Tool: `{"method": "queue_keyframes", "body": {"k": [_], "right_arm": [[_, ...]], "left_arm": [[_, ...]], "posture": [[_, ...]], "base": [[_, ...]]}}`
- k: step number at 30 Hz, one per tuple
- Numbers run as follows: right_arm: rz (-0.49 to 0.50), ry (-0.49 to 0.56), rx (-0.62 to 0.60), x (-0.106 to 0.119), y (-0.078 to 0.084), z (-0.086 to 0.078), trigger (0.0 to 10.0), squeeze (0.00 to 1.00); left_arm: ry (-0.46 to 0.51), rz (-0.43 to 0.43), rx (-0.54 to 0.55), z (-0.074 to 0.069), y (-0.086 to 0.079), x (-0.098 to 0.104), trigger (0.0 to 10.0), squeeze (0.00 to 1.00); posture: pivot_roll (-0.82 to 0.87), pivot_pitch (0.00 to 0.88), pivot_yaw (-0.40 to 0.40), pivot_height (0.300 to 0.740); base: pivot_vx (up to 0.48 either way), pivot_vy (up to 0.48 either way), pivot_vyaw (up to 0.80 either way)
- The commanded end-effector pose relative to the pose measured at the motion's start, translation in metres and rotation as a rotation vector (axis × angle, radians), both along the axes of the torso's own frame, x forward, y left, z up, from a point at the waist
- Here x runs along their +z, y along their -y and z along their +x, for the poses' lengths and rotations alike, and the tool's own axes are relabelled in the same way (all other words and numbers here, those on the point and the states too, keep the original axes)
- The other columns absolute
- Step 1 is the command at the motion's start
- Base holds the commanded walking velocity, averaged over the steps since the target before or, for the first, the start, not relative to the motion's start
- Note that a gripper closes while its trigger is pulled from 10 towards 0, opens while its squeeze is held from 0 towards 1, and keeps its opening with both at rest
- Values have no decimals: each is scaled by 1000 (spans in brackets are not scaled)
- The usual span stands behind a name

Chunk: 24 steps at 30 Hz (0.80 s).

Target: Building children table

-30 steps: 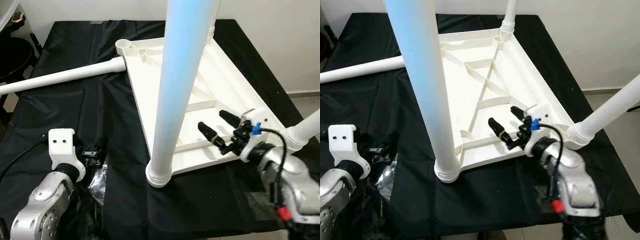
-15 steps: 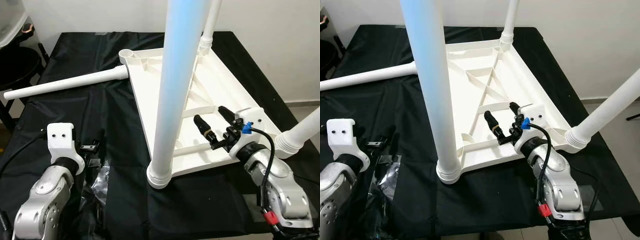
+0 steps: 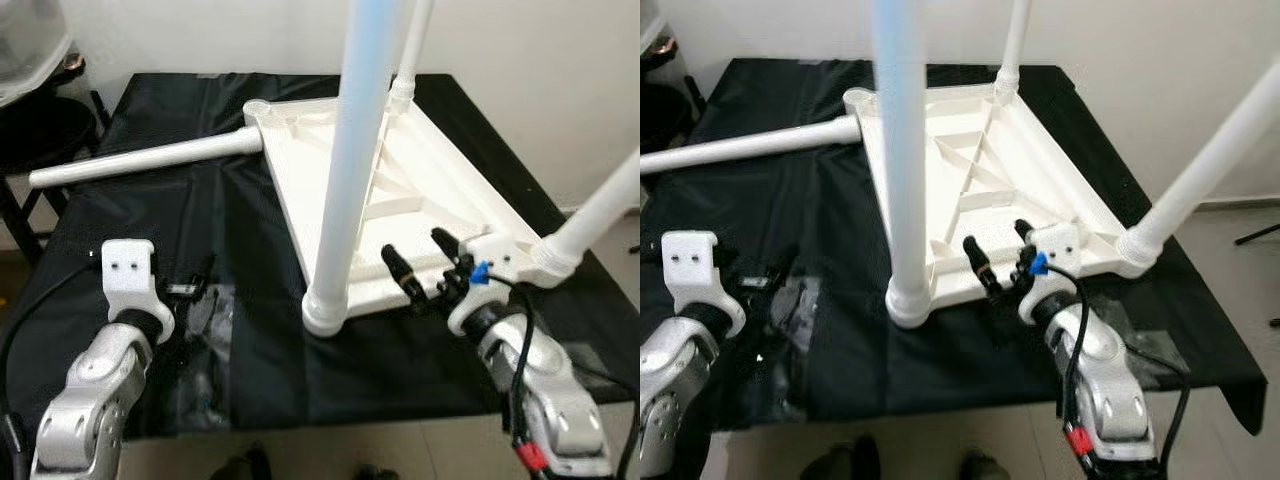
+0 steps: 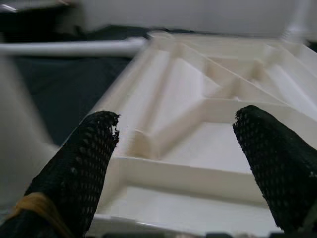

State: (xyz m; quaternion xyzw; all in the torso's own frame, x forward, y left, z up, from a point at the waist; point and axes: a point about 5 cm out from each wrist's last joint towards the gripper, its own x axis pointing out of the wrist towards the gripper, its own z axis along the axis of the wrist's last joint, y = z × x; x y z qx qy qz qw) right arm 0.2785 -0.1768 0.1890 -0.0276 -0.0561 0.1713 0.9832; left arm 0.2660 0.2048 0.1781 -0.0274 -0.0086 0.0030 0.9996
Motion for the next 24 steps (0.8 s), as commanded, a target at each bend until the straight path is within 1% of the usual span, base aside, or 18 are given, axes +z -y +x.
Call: {"method": "queue_keyframes", "body": {"k": [1,4,6,7,9,11,12,13,14,16,18,19,20,21,22,23,24], "right_arm": [[-9,-1,-15,-3,-1,-2,10000,0],[-12,1,-24,-3,0,-1,10000,0],[-21,5,-44,-4,2,-1,10000,0],[-42,8,-92,-6,6,-2,10000,0],[-42,8,-92,-6,6,-2,10000,0],[-109,-18,-186,-18,9,-5,10000,0],[-109,-18,-186,-18,9,-5,10000,0],[-130,-34,-212,-24,9,-8,10000,0],[-130,-34,-212,-24,9,-8,10000,0],[-126,-50,-181,-29,5,-12,10000,0],[-103,-28,-79,-25,-2,-9,10000,0],[-103,-28,-79,-25,-2,-9,10000,0],[-119,-7,-20,-21,-6,-6,10000,0],[-119,-7,-20,-21,-6,-6,10000,0],[-132,9,25,-18,-9,-2,10000,0],[-132,9,25,-18,-9,-2,10000,0],[-132,17,52,-15,-9,4,10000,0]], "left_arm": [[-24,3,8,-1,-1,-7,10000,0],[-24,3,6,-1,-1,-6,10000,0],[-23,1,-1,0,1,-7,10000,0],[-24,-6,-19,1,5,-7,10000,0],[-24,-6,-19,1,5,-7,10000,0],[-20,17,-100,-1,17,-12,10000,0],[-20,17,-100,-1,17,-12,10000,0],[-28,4,-140,-3,23,-16,10000,0],[-28,4,-140,-3,23,-16,10000,0],[-39,-9,-198,-10,34,-24,10000,0],[-42,12,-186,-14,39,-29,10000,0],[-42,12,-186,-14,39,-29,10000,0],[-34,24,-165,-14,41,-29,10000,0],[-34,24,-165,-14,41,-29,10000,0],[-27,30,-151,-13,41,-29,10000,0],[-27,30,-151,-13,41,-29,10000,0],[-17,25,-137,-11,40,-28,10000,0]], "posture": [[-10,150,-36,740],[-10,150,-36,740],[-13,152,-34,740],[-18,154,-29,740],[-18,154,-29,740],[-19,157,-25,740],[-19,157,-25,740],[-20,157,-24,740],[-20,157,-24,740],[-24,162,-20,740],[-26,168,-13,740],[-26,168,-13,740],[-27,169,-13,740],[-27,169,-13,740],[-27,172,-12,740],[-27,172,-12,740],[-27,178,-14,740]], "base": [[-251,0,0],[-251,0,0],[0,0,0],[0,0,0],[0,0,0],[0,0,0],[0,0,0],[0,0,0],[0,0,0],[0,0,0],[0,0,0],[0,0,0],[0,0,0],[0,0,0],[0,0,0],[0,0,0],[0,0,0]]}}
